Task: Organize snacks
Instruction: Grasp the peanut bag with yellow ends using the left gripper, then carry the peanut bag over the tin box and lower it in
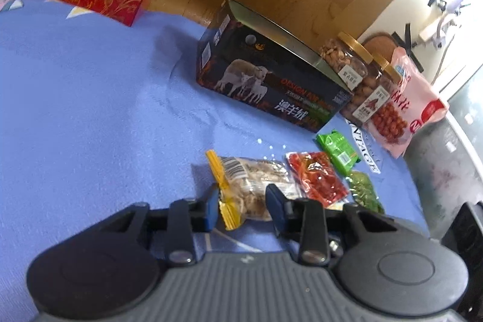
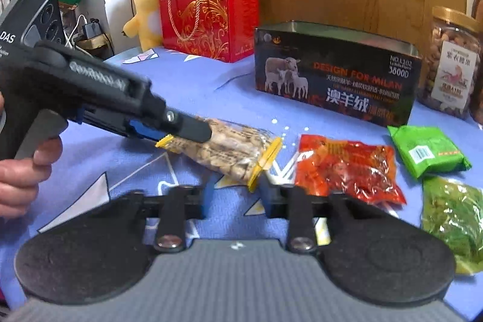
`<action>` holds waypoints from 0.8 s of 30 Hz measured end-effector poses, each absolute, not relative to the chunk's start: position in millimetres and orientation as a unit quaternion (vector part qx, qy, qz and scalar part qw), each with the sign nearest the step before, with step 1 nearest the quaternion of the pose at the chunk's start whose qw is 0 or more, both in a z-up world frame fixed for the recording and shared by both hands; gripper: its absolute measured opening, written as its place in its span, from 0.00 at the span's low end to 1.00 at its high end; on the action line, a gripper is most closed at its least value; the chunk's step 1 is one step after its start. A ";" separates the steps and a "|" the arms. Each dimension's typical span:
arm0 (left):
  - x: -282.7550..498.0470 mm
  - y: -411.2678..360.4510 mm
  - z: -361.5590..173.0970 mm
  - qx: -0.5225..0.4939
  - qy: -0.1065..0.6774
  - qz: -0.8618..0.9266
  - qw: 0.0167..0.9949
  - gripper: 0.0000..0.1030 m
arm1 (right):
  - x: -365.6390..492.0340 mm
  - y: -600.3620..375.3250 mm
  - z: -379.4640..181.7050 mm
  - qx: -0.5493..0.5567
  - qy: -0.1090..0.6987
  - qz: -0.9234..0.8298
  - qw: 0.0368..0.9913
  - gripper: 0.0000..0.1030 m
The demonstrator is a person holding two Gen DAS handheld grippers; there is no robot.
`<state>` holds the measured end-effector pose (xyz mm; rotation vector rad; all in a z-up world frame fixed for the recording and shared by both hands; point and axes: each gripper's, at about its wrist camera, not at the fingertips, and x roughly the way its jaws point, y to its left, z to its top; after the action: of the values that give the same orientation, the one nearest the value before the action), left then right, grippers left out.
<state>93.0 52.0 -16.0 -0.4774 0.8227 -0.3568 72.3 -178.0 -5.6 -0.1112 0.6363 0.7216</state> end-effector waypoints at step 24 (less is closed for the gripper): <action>239.3 -23.9 56.4 -0.159 0.319 -0.223 0.907 0.28 | 197.4 -227.9 36.4 0.005 0.201 0.209 0.957 0.16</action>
<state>239.3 -23.9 56.4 -0.3290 0.6587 -0.4593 197.4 -227.9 36.4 0.0095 0.4083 0.4232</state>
